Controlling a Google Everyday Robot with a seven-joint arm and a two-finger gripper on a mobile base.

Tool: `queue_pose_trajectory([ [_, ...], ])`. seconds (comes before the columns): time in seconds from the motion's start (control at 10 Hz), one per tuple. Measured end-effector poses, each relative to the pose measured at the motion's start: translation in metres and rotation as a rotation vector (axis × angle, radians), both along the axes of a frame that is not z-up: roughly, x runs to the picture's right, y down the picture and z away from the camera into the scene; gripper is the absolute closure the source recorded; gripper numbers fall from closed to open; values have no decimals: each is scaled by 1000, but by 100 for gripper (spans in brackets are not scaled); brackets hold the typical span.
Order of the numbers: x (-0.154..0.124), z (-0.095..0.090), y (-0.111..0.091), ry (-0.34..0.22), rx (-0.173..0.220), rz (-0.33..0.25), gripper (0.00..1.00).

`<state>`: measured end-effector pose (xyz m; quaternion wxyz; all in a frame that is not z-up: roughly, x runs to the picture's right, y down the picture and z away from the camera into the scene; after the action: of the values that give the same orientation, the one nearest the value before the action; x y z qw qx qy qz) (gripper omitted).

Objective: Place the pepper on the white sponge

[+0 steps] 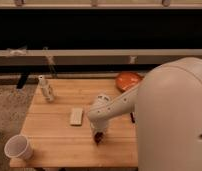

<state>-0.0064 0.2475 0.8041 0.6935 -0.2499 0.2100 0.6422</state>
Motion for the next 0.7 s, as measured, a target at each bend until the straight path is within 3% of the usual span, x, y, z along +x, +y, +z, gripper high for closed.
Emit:
queue_pose_trajectory([
  [0.3,-5,-15,-9,-23,-3,-16,95],
  [0.4,-9,-25,-19,-29,-5,-30,100],
  [0.7,-37,-45,-54,-63,18,-75,100],
])
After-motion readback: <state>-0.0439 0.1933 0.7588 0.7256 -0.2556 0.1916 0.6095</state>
